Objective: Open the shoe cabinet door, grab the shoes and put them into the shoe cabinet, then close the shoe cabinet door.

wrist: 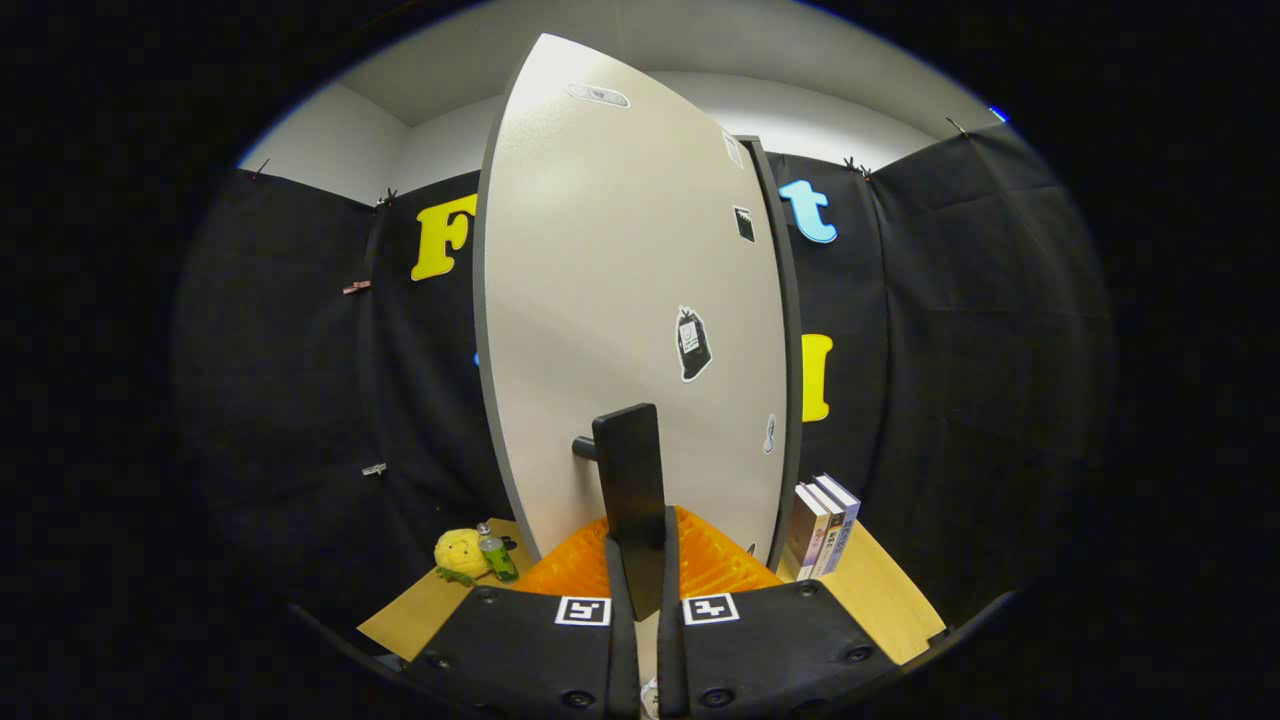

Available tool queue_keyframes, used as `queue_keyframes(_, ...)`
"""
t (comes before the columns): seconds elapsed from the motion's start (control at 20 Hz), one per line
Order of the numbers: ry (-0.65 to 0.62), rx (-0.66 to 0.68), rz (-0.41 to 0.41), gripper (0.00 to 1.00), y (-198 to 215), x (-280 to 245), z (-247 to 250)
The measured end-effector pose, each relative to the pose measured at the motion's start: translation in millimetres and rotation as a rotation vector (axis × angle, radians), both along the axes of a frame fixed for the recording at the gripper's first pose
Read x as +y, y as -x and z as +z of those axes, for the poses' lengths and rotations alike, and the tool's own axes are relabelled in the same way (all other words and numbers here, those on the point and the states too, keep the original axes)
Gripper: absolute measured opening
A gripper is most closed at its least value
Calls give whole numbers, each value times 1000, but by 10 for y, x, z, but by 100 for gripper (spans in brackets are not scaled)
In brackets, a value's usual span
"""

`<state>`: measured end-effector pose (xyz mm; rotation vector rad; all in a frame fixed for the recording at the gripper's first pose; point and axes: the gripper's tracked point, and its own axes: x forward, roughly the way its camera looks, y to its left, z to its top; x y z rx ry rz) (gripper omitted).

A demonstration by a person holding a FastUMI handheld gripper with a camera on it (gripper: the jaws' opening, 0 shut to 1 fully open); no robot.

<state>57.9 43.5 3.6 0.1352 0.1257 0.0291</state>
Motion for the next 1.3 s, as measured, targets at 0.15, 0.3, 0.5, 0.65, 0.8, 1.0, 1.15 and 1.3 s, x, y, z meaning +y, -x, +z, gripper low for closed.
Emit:
queue_keyframes(0.15, 6, 4, -48, 11, 95, -205, -1)
queue_keyframes(0.3, 30, -20, -57, 11, 180, -442, 13)
queue_keyframes(0.5, -32, -24, 24, 11, 265, -718, 17)
queue_keyframes(0.65, 29, -21, -36, 10, 282, -1025, 12)
queue_keyframes(0.8, 32, -45, -138, 10, 315, -1329, 55)
queue_keyframes(1.0, -53, -38, -127, 6, 409, -1298, 43)
queue_keyframes(1.15, 21, -5, -148, 15, 552, -1344, -82)
queue_keyframes(1.3, 48, 36, -133, 36, 818, -1108, -223)
